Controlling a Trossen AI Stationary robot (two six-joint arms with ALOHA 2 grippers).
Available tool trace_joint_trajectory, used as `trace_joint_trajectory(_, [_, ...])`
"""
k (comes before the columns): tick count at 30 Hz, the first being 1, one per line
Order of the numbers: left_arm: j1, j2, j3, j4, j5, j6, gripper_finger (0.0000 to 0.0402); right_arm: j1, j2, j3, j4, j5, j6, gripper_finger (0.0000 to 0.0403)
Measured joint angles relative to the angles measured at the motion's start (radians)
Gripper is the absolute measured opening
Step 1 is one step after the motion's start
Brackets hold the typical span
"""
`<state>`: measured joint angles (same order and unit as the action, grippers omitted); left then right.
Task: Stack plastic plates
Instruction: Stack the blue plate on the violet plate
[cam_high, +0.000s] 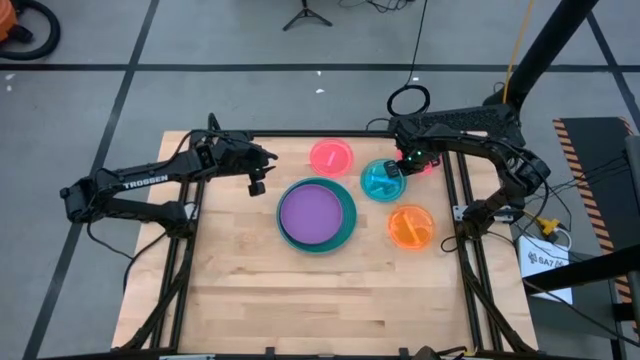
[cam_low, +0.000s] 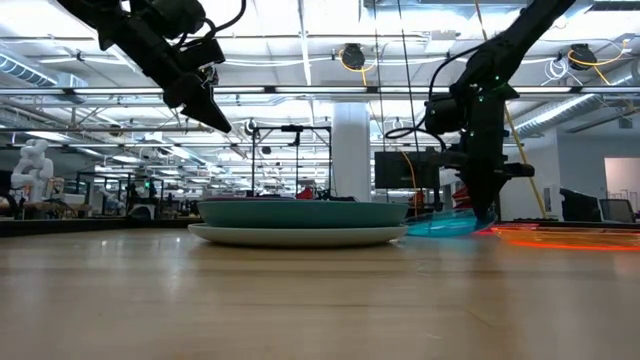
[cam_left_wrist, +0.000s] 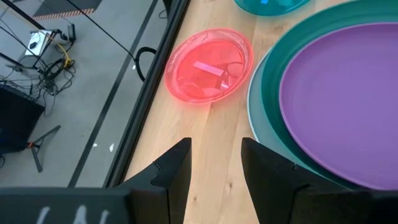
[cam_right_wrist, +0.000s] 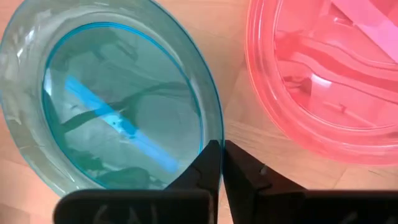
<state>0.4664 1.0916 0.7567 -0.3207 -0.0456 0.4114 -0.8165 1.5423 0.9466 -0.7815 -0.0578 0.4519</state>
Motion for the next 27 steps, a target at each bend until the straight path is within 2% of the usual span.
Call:
trace_joint_trajectory(17, [0.000,0.000,0.000,0.003,0.000,0.000,0.0147,0.000,0.001,0.004,0.011,0.000,-0.027,0.0001])
trace_joint_trajectory(27, [0.000,0.000,0.000,0.003,0.000,0.000,0.0147,-0.001,0.001,0.173,-0.040,0.000,-0.068,0.0000])
